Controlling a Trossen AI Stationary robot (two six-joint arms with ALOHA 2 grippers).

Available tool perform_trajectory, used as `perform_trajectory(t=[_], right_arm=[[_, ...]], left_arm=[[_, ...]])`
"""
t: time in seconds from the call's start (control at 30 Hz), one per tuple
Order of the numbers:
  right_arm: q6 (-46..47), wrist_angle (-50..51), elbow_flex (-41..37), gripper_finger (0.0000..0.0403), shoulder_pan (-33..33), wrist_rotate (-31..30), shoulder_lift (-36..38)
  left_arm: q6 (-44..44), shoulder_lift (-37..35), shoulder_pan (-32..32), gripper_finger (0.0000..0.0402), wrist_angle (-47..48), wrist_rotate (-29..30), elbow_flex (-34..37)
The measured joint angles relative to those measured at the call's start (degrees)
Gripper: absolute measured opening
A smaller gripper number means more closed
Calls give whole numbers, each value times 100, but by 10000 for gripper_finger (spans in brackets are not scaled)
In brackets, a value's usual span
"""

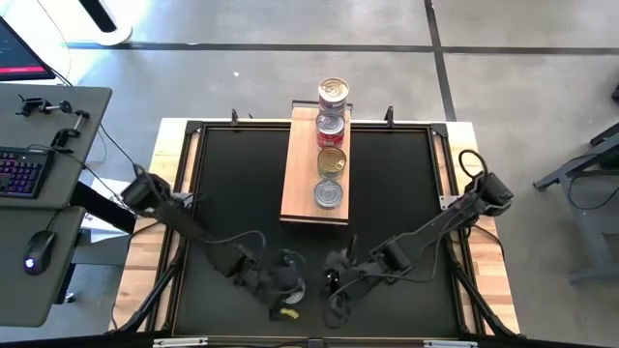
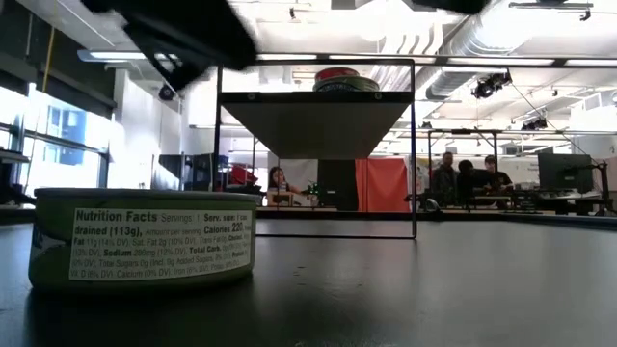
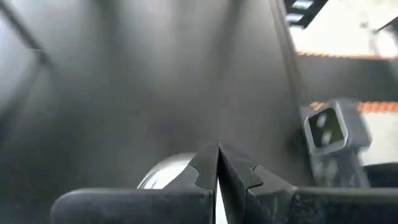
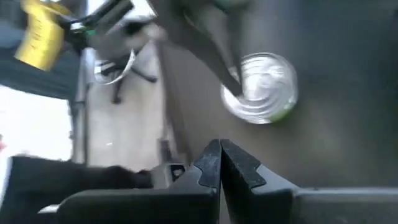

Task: Stack canned seafood by type on shelf
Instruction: Stack the dark green tuna can on top of the dark green tuna can on the shelf

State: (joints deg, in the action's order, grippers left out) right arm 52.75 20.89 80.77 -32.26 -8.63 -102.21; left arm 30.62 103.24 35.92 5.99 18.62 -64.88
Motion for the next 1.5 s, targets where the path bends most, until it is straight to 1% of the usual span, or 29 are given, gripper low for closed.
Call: perform_trajectory(t=[0.07, 0.13, 0.2, 0.23, 0.3, 0.37, 0.4, 0.5, 0.63, 0.7, 0.73, 0.83, 0.9, 1.0, 1.17, 1.3, 1.37, 1.47, 1.5], right_arm=[[123, 117, 0, 0, -1, -76, -97], [164, 272, 0, 0, 22, 34, -272], [173, 177, 0, 0, 74, 195, -547], [177, 10, -2, 0, 100, 340, -704], [180, -478, -2, 0, 165, 739, -1026], [251, -666, 0, 0, 222, 1006, -1329], [317, -620, -3, 0, 240, 1018, -1455], [423, -600, -9, 0, 293, 968, -1709], [530, -665, -7, 0, 313, 776, -1744], [542, -663, -7, 0, 316, 634, -1744], [573, -663, -7, 0, 325, 564, -1747], [637, -667, -7, 0, 349, 525, -1747], [637, -661, -7, 0, 374, 521, -1747], [635, -747, -7, 0, 408, 520, -1747], [637, -716, -7, 0, 486, 508, -1823], [637, -963, -7, 0, 553, 475, -1866], [637, -986, -7, 0, 582, 475, -1903], [637, -984, -7, 0, 605, 472, -1914], [639, -1001, -6, 0, 615, 464, -1908]], left_arm=[[-22, -278, 264, 0, 553, 562, 12], [159, -523, 565, 0, 919, 1278, 99], [389, -728, 883, 0, 1077, 1913, 328], [489, -788, 1025, 0, 1098, 2114, 456], [733, -838, 1277, 0, 1062, 2276, 693], [948, -830, 1450, 0, 1059, 2268, 891], [1014, -801, 1501, 0, 1050, 2260, 947], [1129, -766, 1551, 0, 897, 2284, 1099], [952, -740, 1456, 0, 312, 2258, 1197], [773, -678, 1373, 0, 86, 2023, 1263], [729, -632, 1337, 0, 136, 1908, 1297], [673, -465, 1189, 0, 165, 1498, 1386], [668, -446, 1094, 0, 95, 1351, 1395], [654, -446, 1045, 0, -92, 1343, 1384], [379, -444, 1058, 0, -231, 1276, 1386], [307, -370, 998, 0, -408, 1256, 1385], [136, -296, 945, 0, -417, 1054, 1388], [156, -111, 821, 0, -642, 698, 1379], [192, -61, 793, 0, -676, 660, 1378]])
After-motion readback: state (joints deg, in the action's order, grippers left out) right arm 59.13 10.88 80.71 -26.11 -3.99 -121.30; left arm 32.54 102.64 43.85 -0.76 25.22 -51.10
